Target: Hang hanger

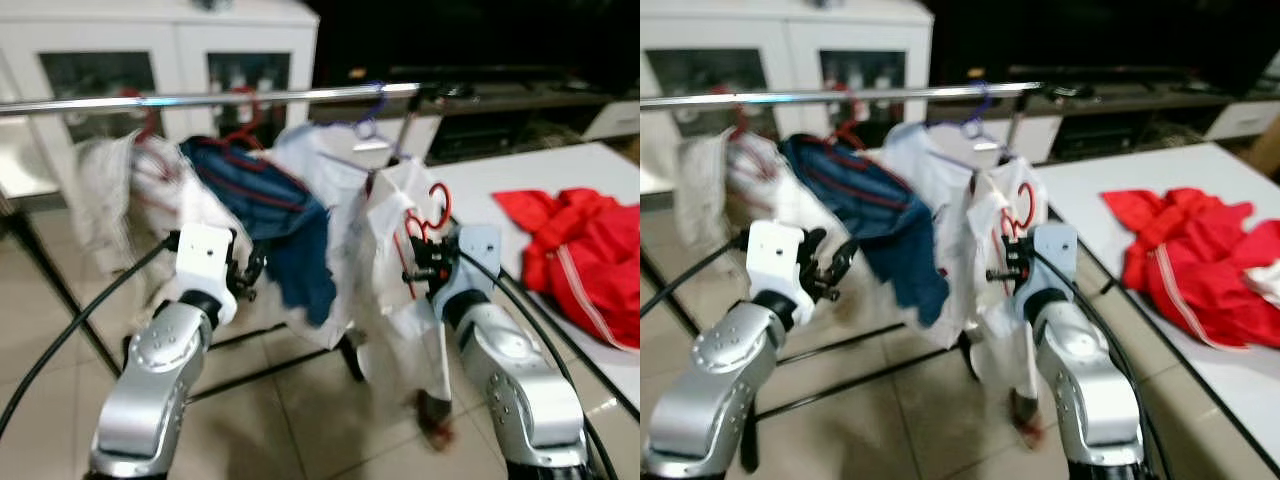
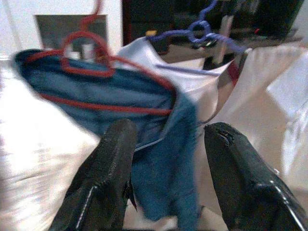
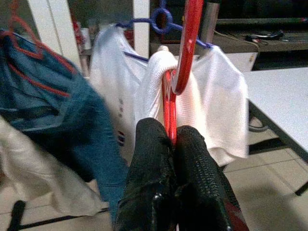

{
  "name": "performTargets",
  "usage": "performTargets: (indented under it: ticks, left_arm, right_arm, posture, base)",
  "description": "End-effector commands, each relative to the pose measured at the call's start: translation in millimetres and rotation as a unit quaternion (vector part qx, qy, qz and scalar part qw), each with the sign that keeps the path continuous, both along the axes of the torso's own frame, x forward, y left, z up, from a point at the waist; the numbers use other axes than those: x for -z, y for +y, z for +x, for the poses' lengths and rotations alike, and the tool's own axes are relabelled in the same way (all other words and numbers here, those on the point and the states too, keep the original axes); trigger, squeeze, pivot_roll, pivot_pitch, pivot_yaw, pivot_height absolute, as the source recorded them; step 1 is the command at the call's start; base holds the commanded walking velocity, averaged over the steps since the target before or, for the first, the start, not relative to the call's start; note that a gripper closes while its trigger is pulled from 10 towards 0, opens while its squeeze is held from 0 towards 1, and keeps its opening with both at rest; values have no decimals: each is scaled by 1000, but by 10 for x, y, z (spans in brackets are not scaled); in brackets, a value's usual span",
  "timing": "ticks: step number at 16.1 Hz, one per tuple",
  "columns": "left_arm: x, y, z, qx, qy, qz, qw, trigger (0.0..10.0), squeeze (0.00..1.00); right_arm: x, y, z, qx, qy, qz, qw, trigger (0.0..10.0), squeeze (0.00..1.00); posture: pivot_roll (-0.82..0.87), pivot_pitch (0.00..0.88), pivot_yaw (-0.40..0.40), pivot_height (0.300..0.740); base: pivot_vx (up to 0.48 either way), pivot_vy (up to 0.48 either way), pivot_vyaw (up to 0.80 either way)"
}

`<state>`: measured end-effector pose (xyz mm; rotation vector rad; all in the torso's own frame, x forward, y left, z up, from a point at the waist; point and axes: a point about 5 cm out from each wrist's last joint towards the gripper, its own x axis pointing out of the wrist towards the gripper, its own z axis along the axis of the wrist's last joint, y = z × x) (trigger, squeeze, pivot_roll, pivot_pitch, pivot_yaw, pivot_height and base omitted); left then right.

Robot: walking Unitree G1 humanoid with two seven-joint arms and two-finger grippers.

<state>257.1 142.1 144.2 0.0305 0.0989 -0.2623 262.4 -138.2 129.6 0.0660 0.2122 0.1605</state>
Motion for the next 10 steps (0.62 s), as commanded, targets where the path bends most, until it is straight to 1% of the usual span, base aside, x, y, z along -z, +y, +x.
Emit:
performTargets:
  ticks: [1, 2, 3, 4, 10]
  left_arm:
    - [-41, -45, -17, 3, -10, -32, 999, 10000, 0]
    - [-36, -43, -28, 9, -7, -27, 1000, 10000, 0]
    - [-24, -40, -36, 16, -3, -11, 1000, 10000, 0]
    - [-27, -39, -36, 18, -6, -4, 1000, 10000, 0]
    - [-37, -41, -18, 20, -8, 3, 1000, 10000, 0]
  right_arm:
    - [-8, -50, -9, 0, -5, -15, 1000, 10000, 0]
    - [14, -38, -25, -9, -3, -25, 1000, 10000, 0]
    - [21, -30, -31, -13, -4, -28, 1000, 10000, 0]
    - [22, -26, -32, -14, -5, -28, 1000, 10000, 0]
    - [33, -58, -33, -1, -7, -27, 1000, 10000, 0]
  posture:
    - [68, 0, -94, 740]
    - [71, 0, -92, 740]
    - [72, 0, -90, 740]
    - [72, 0, -87, 740]
    - [72, 0, -78, 740]
  base:
    - [0, 0, 0]
    - [0, 0, 0]
    - [0, 0, 0]
    - [0, 0, 450]
    - [0, -480, 800]
